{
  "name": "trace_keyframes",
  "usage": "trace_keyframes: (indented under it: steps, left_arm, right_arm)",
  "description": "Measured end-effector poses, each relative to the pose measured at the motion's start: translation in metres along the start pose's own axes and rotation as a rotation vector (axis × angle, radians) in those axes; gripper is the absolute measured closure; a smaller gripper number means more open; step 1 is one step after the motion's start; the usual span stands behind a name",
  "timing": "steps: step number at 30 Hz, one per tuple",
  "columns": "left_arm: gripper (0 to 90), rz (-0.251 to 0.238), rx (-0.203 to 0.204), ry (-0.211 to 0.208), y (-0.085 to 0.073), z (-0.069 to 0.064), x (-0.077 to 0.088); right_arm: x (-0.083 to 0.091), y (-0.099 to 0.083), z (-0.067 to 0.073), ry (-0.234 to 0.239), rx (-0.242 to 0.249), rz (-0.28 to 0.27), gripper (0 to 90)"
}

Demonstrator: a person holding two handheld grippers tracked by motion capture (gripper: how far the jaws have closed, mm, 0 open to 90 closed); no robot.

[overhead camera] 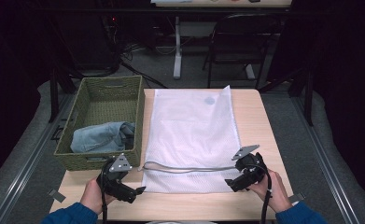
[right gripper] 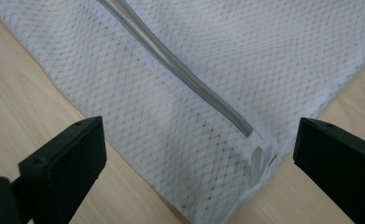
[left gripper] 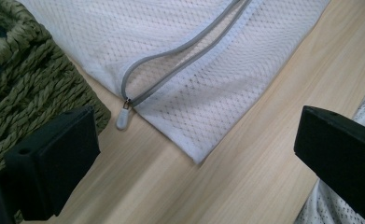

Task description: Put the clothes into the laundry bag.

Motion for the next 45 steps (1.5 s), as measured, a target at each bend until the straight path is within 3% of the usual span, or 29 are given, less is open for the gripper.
trace_keyframes:
  steps: [2, 6, 15, 21, 29, 37, 41, 45]
  left_arm:
    - [0.1, -0.006, 0.002, -0.006, 0.000, 0.000, 0.000]
    - [0.1, 0.004, -0.014, -0.016, 0.000, 0.000, -0.001]
    - [0.1, -0.007, -0.011, -0.025, 0.001, -0.001, 0.000]
    - [0.1, 0.001, -0.016, -0.026, 0.000, -0.001, 0.000]
    - [0.1, 0.007, -0.020, -0.031, 0.000, -0.001, 0.000]
    - [0.1, 0.001, -0.022, -0.034, 0.000, -0.002, 0.000]
    - [0.1, 0.006, -0.023, -0.034, 0.000, -0.002, -0.001]
    - [0.1, 0.004, -0.023, -0.036, 0.000, -0.002, -0.001]
  right_arm:
    - [-0.001, 0.001, 0.000, 0.006, 0.005, 0.003, 2.2]
    - [-0.013, 0.017, 0.002, 0.013, 0.080, 0.013, 2.5]
    - [-0.034, 0.038, 0.003, 0.020, 0.149, 0.028, 3.7]
    - [-0.051, 0.058, 0.005, 0.033, 0.172, 0.035, 7.7]
    - [-0.065, 0.070, 0.008, 0.026, 0.216, 0.044, 13.0]
    - [-0.075, 0.075, 0.011, 0.034, 0.239, 0.035, 17.2]
    - [-0.082, 0.079, 0.011, 0.015, 0.249, 0.053, 22.5]
    - [-0.091, 0.081, 0.013, 0.026, 0.253, 0.065, 26.1]
Point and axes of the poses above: each handheld gripper's, and its own axes: x roughly backward along the jaws, y roughly out of its top, z roughly to its left, the point moved 5 cm from there along -x, roughly forward along the jaws, and after that the axes turned 1 degree about -x, right-handed, at the moved point
